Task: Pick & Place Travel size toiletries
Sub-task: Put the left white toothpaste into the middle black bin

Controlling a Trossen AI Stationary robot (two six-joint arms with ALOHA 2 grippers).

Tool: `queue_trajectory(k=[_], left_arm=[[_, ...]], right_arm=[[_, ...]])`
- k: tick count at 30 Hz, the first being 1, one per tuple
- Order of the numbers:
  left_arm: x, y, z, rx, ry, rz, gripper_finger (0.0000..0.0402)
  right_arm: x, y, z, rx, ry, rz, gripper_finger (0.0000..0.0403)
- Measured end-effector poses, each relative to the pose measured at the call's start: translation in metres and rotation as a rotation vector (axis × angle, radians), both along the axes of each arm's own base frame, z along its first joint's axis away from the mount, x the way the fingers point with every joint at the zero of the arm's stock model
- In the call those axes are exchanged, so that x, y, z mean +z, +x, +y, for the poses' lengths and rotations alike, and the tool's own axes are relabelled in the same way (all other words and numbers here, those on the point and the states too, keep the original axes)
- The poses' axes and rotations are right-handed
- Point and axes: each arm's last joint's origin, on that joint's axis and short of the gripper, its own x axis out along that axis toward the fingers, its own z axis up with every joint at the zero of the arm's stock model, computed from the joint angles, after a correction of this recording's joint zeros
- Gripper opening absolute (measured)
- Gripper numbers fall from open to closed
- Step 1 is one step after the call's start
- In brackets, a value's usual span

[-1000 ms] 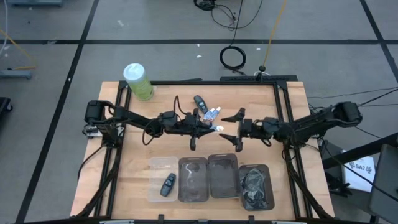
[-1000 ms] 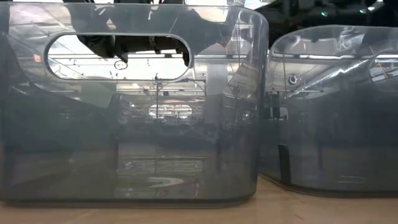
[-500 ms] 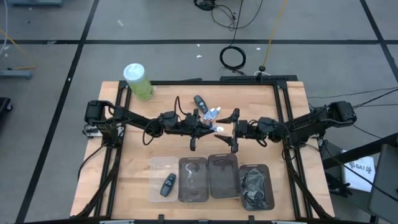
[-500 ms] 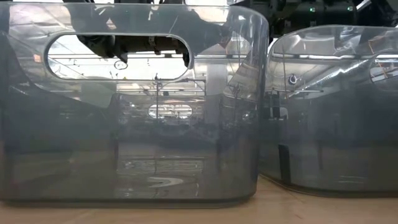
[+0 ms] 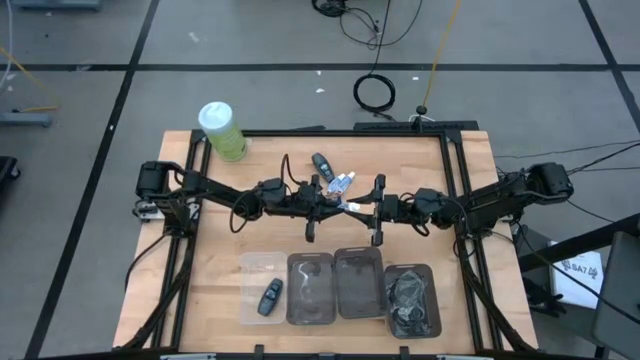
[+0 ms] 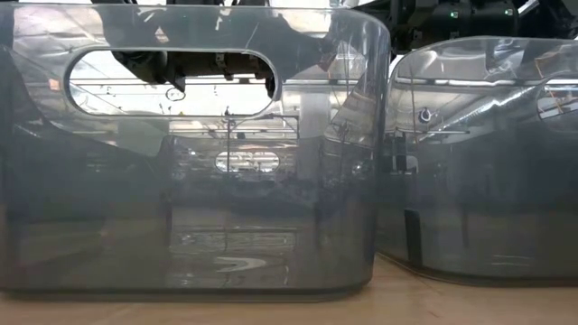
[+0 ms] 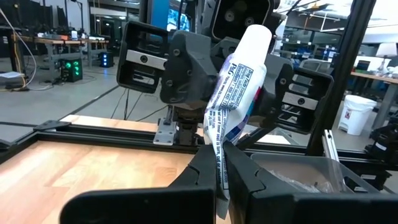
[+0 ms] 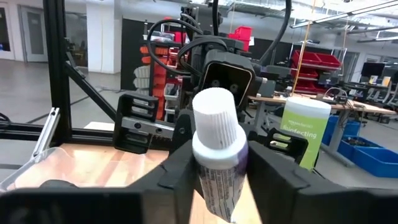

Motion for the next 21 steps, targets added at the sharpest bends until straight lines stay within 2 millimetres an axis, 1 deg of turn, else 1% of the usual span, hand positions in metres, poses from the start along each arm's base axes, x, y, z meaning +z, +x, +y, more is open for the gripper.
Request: queue_trajectory(k=[6, 9, 12, 17, 19, 21], left_arm=[[0.000, 0.000, 0.000, -0.002, -0.023, 0.005, 0.0003], [0.002, -0.001, 0.000, 0.007, -0.044, 0.005, 0.0019], [0.006, -0.002, -0.001, 0.009, -0.053, -0.003, 0.0069], [0.017, -0.007, -0.005, -0.010, -0.041, -0.011, 0.0190], [0.020, -0.010, -0.006, -0.014, -0.026, 0.014, 0.0231], [0.026, -0.014, -0.005, 0.001, -0.006, 0.040, 0.0263]], right_arm=[[0.000, 0.000, 0.000, -0.002, -0.033, 0.004, 0.0050], [0.000, 0.000, 0.000, -0.002, -0.033, 0.003, 0.0030], [0.001, 0.000, 0.000, -0.002, -0.031, -0.005, 0.0024], [0.000, 0.000, 0.000, 0.006, -0.030, 0.006, 0.0025], [0.001, -0.001, 0.002, 0.059, -0.022, -0.001, 0.0023], [0.003, -0.002, 0.004, 0.152, 0.010, -0.006, 0.0020]])
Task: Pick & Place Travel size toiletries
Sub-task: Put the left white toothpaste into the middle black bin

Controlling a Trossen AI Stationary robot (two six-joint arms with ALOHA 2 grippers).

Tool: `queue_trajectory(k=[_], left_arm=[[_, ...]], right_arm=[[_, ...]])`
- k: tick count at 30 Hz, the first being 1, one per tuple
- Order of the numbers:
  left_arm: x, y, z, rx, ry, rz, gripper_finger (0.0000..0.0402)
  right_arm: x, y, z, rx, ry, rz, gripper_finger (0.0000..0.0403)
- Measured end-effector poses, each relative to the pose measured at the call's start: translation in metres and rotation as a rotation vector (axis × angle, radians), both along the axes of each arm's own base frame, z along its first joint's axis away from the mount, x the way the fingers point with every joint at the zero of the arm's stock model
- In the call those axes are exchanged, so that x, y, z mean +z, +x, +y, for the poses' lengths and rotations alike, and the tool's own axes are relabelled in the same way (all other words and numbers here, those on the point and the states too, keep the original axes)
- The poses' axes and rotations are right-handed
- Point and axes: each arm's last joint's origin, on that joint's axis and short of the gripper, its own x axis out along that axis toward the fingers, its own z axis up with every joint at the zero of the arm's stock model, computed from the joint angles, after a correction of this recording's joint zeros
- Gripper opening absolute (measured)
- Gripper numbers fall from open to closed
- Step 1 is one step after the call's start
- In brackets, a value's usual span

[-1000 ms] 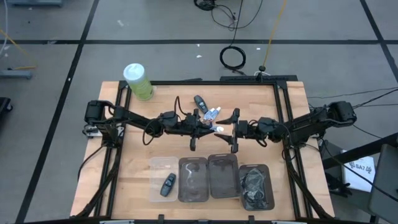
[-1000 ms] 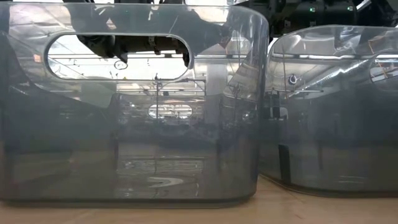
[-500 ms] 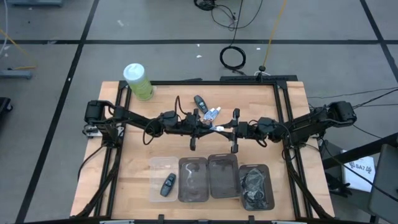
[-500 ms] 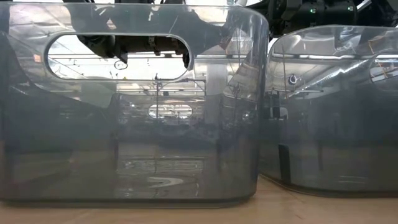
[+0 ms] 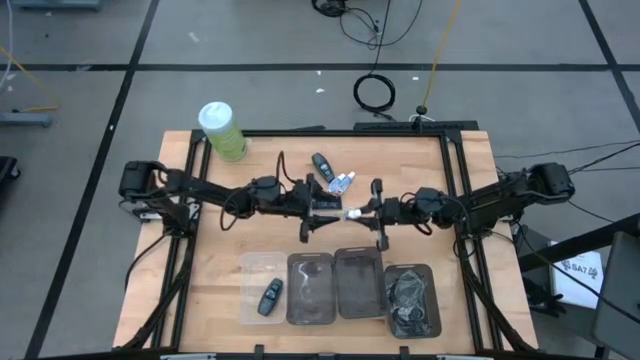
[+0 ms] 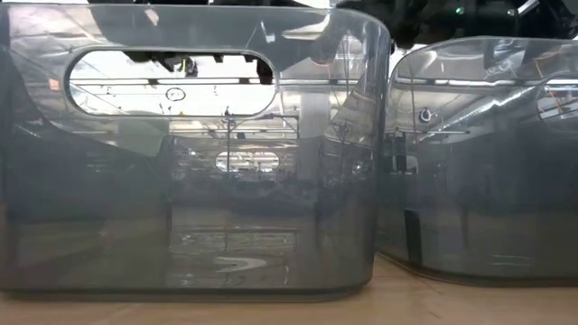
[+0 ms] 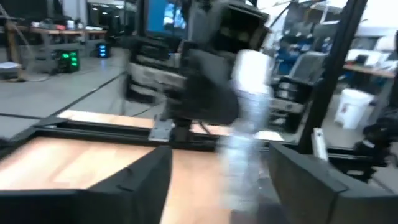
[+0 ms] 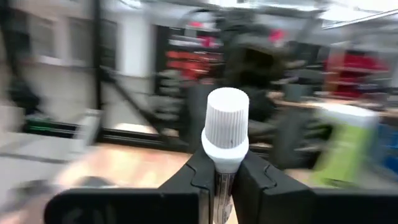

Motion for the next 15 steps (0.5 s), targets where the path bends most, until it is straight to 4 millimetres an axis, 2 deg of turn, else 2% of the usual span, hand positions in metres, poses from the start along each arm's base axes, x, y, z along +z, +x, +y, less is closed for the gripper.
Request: queue_trajectory(k=[4, 7, 11, 15], left_arm=[[0.014, -0.013, 0.006, 0.094, 0.037, 0.064, 0.0305], [0.021, -0.023, 0.012, 0.203, 0.046, 0.129, 0.0321], [0.031, -0.036, 0.015, 0.341, 0.056, 0.168, 0.0327], [0.034, -0.039, 0.016, 0.380, 0.052, 0.178, 0.0320]], right_arm=[[0.001, -0.004, 0.006, 0.241, 0.097, 0.054, 0.0019], [-0.003, -0.008, 0.010, 0.384, 0.217, 0.174, 0.0019], [-0.016, -0.013, 0.017, 0.447, 0.363, 0.388, 0.0019], [-0.032, -0.016, 0.036, 0.467, 0.357, 0.534, 0.0019]])
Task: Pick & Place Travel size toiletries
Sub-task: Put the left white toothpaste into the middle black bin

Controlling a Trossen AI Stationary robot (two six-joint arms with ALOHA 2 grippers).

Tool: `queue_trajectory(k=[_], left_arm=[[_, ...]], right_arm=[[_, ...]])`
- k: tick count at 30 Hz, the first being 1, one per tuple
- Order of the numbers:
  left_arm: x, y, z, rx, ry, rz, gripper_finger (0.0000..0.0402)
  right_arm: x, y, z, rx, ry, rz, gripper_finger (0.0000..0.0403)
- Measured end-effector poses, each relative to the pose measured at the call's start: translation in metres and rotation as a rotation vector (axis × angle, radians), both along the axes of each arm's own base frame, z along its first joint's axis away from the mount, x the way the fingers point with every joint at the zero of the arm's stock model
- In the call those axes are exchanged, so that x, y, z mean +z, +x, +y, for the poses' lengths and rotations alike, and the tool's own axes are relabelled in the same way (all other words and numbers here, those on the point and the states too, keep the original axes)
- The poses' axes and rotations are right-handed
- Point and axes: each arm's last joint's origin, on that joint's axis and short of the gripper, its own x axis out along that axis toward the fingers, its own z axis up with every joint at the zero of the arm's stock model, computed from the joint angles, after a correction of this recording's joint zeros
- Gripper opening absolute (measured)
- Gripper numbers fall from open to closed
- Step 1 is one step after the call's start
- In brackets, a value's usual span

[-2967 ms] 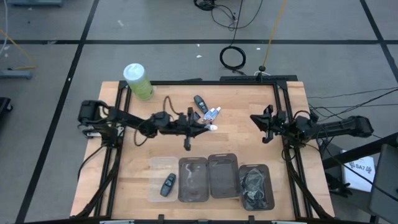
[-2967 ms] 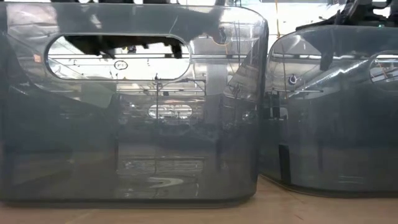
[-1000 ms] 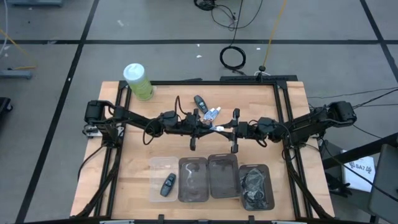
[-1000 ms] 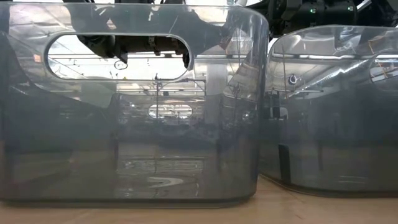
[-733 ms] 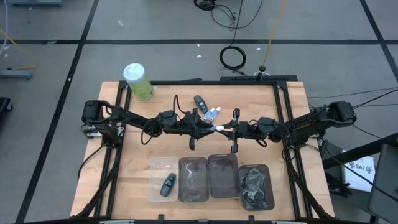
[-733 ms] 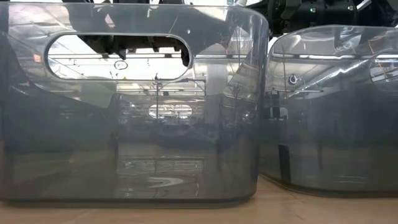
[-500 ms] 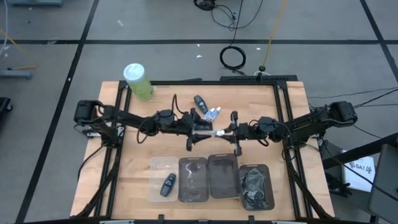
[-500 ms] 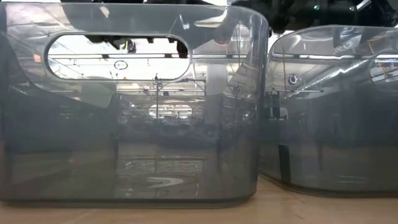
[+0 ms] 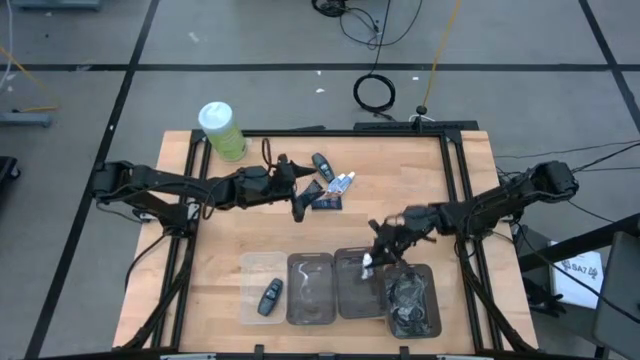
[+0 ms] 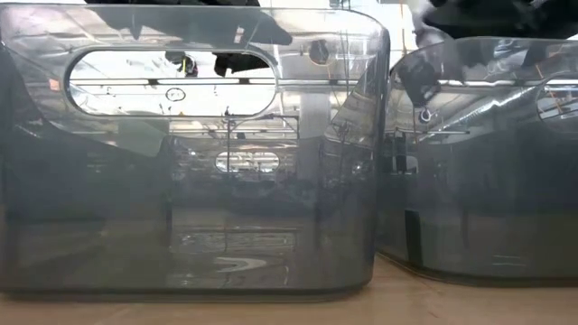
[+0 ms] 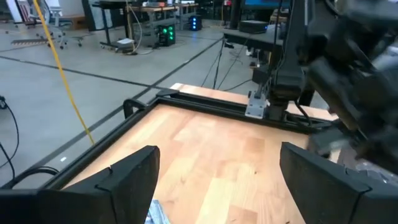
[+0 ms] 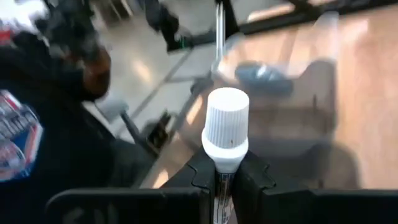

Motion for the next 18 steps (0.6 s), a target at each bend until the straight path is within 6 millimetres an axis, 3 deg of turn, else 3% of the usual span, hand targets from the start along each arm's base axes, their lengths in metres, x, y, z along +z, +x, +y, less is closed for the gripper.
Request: queue_trajectory(k=[7, 18], left_arm=[[-0.001, 0.000, -0.001, -0.002, -0.019, 0.002, 0.0306], [-0.002, 0.000, -0.001, 0.002, -0.037, 0.005, 0.0313]], right_arm=[[-0.015, -0.002, 0.024, 0.011, -0.139, 0.010, 0.0032], [-0.017, -0.003, 0.024, 0.006, -0.164, 0.009, 0.0088]])
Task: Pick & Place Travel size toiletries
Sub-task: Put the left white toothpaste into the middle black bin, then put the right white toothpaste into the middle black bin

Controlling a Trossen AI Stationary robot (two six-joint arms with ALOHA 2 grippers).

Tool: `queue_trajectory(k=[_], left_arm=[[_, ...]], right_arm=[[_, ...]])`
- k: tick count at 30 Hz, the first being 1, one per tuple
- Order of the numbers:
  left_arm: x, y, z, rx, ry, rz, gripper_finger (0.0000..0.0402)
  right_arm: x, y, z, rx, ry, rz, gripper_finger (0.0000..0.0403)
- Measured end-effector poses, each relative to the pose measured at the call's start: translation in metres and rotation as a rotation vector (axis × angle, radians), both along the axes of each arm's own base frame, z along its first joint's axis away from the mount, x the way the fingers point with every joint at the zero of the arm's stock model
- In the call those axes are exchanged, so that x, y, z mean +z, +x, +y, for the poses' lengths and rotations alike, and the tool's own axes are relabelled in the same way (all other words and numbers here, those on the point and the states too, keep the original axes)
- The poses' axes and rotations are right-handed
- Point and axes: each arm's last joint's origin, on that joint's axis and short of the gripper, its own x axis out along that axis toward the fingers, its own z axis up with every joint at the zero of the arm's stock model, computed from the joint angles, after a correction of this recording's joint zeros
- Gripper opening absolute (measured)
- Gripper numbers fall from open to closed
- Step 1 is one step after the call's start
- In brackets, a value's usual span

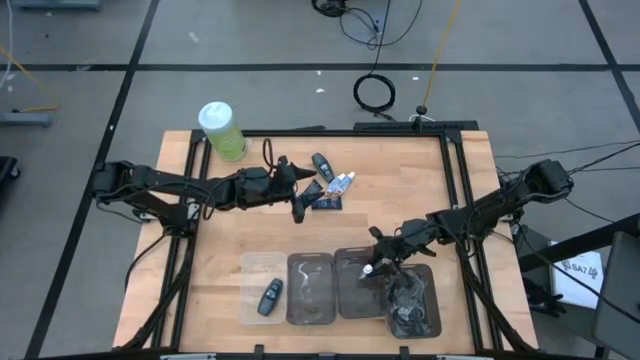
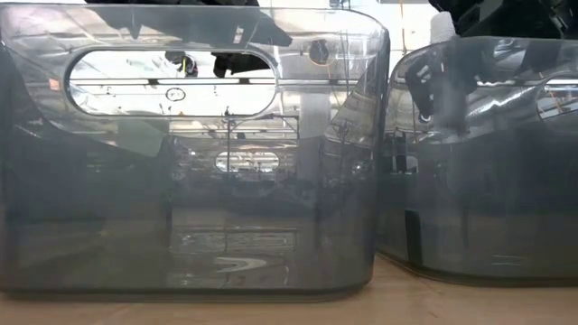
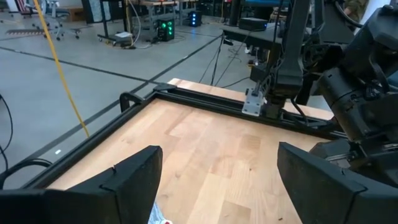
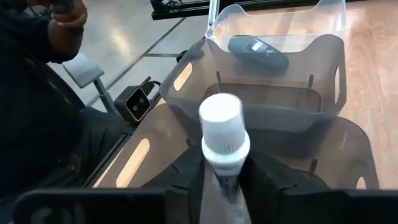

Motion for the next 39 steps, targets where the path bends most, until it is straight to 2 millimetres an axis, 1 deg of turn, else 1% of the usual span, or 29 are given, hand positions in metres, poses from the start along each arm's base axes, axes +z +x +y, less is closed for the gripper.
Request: queue_trajectory(k=[3, 7, 13, 15, 19, 21, 23, 27, 30, 32, 34, 37, 39], left_arm=[[0.000, 0.000, 0.000, -0.001, 0.003, 0.001, 0.0314], [0.000, 0.000, 0.000, 0.000, 0.004, 0.001, 0.0309], [0.000, 0.000, 0.000, -0.009, 0.003, 0.003, 0.0303], [0.000, 0.000, 0.000, -0.016, 0.002, 0.005, 0.0305], [-0.001, 0.000, 0.000, -0.017, 0.002, 0.007, 0.0311], [-0.001, 0.000, 0.000, -0.017, 0.002, 0.007, 0.0314], [-0.001, 0.000, 0.000, -0.017, 0.004, 0.007, 0.0316], [-0.001, 0.000, -0.001, -0.019, 0.009, 0.011, 0.0315], [-0.001, 0.000, 0.000, -0.020, 0.021, 0.017, 0.0310], [-0.001, 0.000, 0.000, -0.021, 0.029, 0.024, 0.0306], [-0.002, 0.000, -0.001, -0.022, 0.029, 0.034, 0.0304], [-0.004, 0.000, 0.000, -0.021, 0.024, 0.047, 0.0304], [-0.004, 0.000, 0.000, -0.021, 0.024, 0.049, 0.0307]], right_arm=[[0.000, 0.000, 0.000, 0.003, -0.011, -0.008, 0.0120], [0.000, 0.002, -0.006, -0.019, -0.018, -0.012, 0.0156], [0.007, 0.004, -0.019, -0.072, -0.011, -0.042, 0.0188], [0.011, 0.004, -0.028, -0.134, -0.026, -0.069, 0.0194], [0.018, 0.005, -0.054, -0.342, -0.105, -0.108, 0.0205], [0.019, 0.007, -0.070, -0.437, -0.162, -0.082, 0.0212], [0.022, 0.011, -0.087, -0.490, -0.228, -0.004, 0.0221], [0.030, 0.026, -0.128, -0.592, -0.311, 0.164, 0.0237], [0.029, 0.038, -0.159, -0.661, -0.343, 0.227, 0.0247], [0.024, 0.044, -0.176, -0.670, -0.365, 0.255, 0.0253], [0.012, 0.050, -0.190, -0.638, -0.340, 0.285, 0.0255], [-0.011, 0.058, -0.203, -0.587, -0.283, 0.340, 0.0255], [-0.023, 0.063, -0.209, -0.580, -0.294, 0.368, 0.0253]])
